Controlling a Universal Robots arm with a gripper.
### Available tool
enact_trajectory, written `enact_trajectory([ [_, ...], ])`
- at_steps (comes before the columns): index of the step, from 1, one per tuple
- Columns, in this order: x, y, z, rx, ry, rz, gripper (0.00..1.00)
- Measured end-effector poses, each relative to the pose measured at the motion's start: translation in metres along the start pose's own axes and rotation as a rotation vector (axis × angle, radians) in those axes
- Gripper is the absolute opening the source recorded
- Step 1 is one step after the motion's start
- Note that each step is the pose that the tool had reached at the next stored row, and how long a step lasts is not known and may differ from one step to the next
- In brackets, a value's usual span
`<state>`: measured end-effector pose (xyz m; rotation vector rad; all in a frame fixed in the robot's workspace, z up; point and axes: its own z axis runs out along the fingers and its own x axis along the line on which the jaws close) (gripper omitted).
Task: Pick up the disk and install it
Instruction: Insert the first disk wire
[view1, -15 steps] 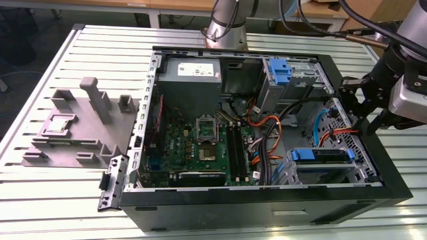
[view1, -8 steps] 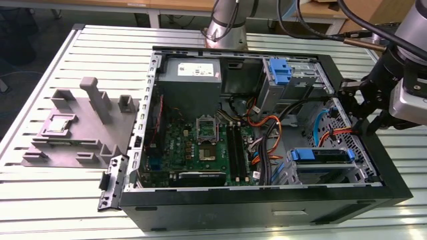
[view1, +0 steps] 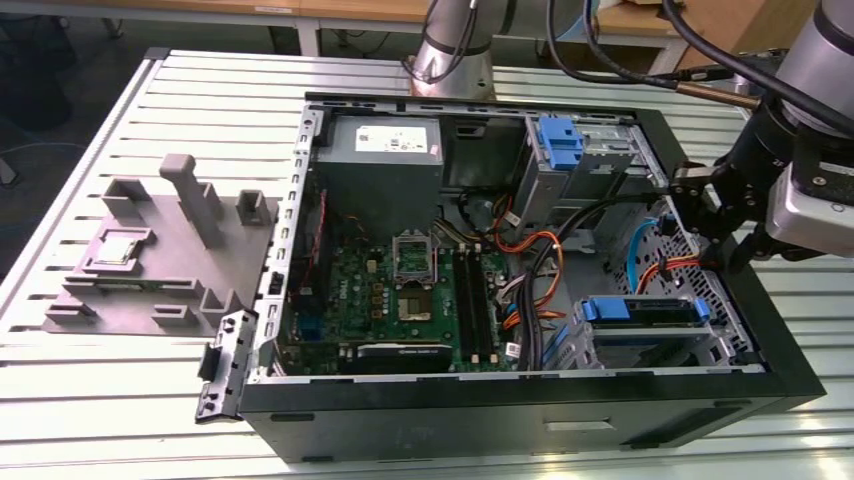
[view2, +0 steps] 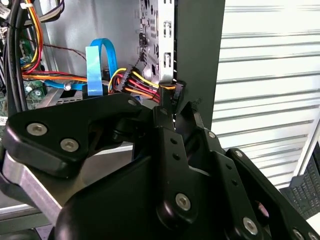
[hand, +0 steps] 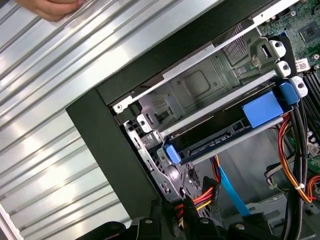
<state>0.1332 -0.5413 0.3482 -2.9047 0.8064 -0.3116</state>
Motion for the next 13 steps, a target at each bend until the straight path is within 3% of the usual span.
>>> enact_trajectory([
  [6,-0.0001,0.0,0.0005,-0.0021,0.0017,-0.001,0.3],
  [7,-0.0001,0.0,0.0001,-0.0019,0.0015,0.0,0.23],
  [11,0.0011,-0.0012,-0.0069,-0.0019,0.0016,0.0,0.21],
  [13,0.0012,-0.0013,-0.0074,-0.0022,0.0017,0.0,0.1],
])
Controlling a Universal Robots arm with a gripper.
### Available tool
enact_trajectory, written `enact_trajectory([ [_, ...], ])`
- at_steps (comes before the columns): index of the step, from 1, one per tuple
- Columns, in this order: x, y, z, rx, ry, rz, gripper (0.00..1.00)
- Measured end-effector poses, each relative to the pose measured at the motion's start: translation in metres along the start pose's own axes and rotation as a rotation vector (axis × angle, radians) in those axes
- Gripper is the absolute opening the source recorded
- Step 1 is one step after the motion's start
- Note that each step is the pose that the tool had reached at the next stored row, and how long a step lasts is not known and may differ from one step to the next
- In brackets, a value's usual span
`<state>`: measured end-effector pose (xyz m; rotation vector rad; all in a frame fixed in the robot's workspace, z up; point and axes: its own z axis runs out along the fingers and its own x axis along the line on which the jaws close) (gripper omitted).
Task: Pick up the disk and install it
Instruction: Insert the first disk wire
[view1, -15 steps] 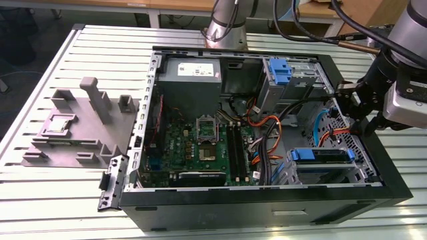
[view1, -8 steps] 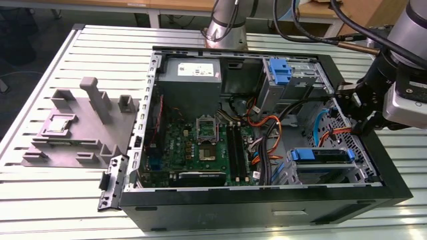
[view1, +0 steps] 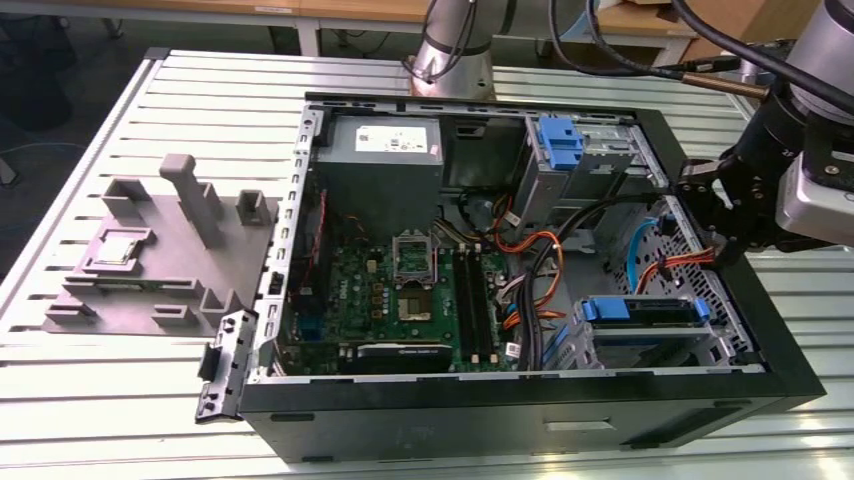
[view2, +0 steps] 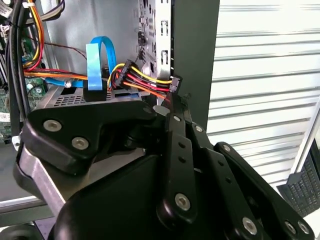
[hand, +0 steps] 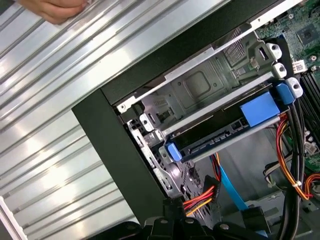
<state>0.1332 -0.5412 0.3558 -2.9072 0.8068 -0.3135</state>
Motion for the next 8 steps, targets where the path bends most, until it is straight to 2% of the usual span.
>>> enact_trajectory([
  [8,-0.0018,0.0011,-0.0009,-0.0002,0.0038,-0.002,0.1],
])
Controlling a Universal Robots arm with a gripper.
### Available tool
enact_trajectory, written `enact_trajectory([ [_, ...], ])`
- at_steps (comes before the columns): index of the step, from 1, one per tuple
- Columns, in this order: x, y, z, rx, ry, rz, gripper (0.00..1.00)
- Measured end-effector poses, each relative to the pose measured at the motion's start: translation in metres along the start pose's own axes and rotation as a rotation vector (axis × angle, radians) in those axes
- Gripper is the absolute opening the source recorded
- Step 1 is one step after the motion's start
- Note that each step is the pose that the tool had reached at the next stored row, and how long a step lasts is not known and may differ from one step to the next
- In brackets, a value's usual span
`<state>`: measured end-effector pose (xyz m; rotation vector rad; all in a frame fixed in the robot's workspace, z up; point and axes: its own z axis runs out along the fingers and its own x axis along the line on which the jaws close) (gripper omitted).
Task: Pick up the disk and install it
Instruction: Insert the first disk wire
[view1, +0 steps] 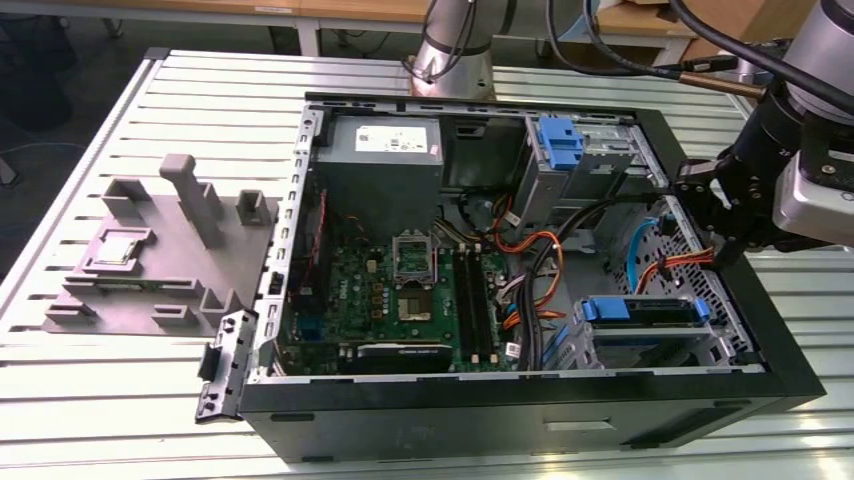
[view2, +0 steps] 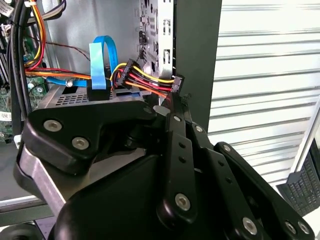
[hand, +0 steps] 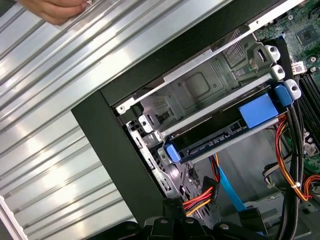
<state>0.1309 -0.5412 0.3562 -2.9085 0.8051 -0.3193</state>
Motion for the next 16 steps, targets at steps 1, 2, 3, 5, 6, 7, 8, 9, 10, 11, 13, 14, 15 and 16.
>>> enact_trajectory([
  [1,0.0,0.0,0.0001,0.0001,0.0,0.0,0.1],
  [2,-0.0001,-0.0001,0.0001,-0.0001,0.0001,0.0,0.11],
  [3,-0.0001,0.0,0.0,-0.0003,0.0003,0.0,0.11],
  [5,-0.0002,-0.0001,-0.0001,-0.0008,0.0006,-0.001,0.17],
  [6,-0.0002,-0.0002,-0.0001,-0.0009,0.0006,-0.001,0.17],
  [7,-0.0002,-0.0003,-0.0002,-0.0011,0.0007,-0.001,0.17],
  [8,-0.0002,-0.0003,-0.0002,-0.001,0.0006,-0.002,0.18],
  [9,-0.0004,-0.0006,-0.0002,-0.0011,0.0007,-0.002,0.18],
  [10,-0.0006,-0.0009,-0.0002,-0.0012,0.0007,-0.002,0.25],
  [11,-0.001,-0.0016,-0.0001,-0.0013,0.0008,-0.003,0.25],
  [13,-0.0022,-0.0036,0.0,-0.0014,0.0008,-0.006,0.25],
  [14,-0.0027,-0.0043,0.0003,-0.0014,0.0011,-0.009,0.25],
  [15,-0.0031,-0.0046,0.001,-0.001,0.0016,-0.014,0.25],
  [16,-0.0033,-0.0046,0.0018,-0.0011,0.0018,-0.02,0.25],
])
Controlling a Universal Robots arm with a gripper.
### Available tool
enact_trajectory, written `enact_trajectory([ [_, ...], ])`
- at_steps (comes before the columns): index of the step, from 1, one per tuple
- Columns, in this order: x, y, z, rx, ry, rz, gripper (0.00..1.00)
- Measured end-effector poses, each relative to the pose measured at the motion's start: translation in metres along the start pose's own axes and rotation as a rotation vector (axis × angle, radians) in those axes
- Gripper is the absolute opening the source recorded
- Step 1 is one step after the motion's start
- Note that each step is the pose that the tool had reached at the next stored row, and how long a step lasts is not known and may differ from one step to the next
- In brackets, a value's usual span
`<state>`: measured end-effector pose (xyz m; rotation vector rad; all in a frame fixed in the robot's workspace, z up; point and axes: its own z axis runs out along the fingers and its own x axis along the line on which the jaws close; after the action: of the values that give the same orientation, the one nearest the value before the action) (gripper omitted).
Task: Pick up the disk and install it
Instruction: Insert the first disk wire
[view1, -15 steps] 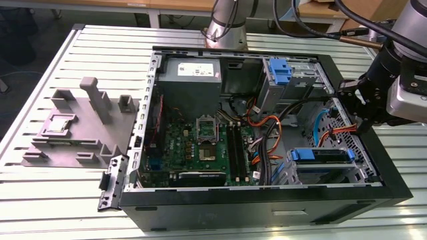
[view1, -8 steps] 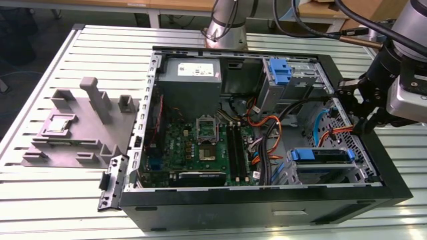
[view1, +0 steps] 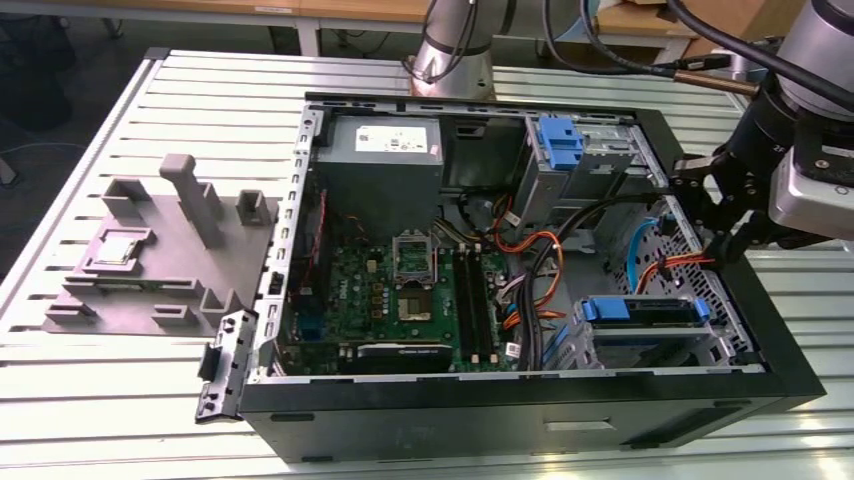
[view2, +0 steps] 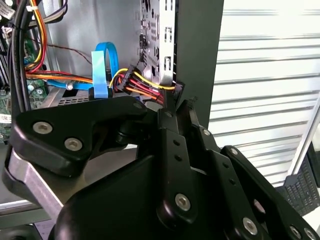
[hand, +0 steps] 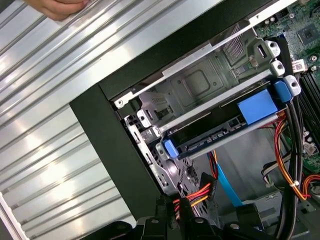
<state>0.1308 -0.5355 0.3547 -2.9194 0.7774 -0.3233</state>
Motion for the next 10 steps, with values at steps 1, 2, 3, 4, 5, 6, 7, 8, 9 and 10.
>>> enact_trajectory([
  [1,-0.0001,0.0001,0.0006,-0.0005,0.0004,-0.007,0.25],
  [2,-0.0002,0.0002,0.0013,-0.0009,0.0009,-0.013,0.25],
  [3,-0.0005,0.0002,0.0021,-0.002,0.0021,-0.018,0.25],
  [4,-0.0007,0.0001,0.003,-0.0027,0.0031,-0.022,0.25],
  [5,-0.001,0.0,0.0038,-0.0036,0.0039,-0.025,0.25],
  [6,-0.0012,-0.0001,0.0046,-0.0047,0.0047,-0.028,0.25],
  [7,-0.0015,-0.0002,0.0055,-0.0063,0.0056,-0.031,0.25],
  [8,-0.0017,-0.0003,0.0064,-0.0081,0.0066,-0.033,0.25],
  [9,-0.0019,-0.0004,0.0073,-0.0099,0.0075,-0.035,0.25],
  [10,-0.0019,-0.0006,0.0083,-0.0118,0.0085,-0.037,0.25],
])
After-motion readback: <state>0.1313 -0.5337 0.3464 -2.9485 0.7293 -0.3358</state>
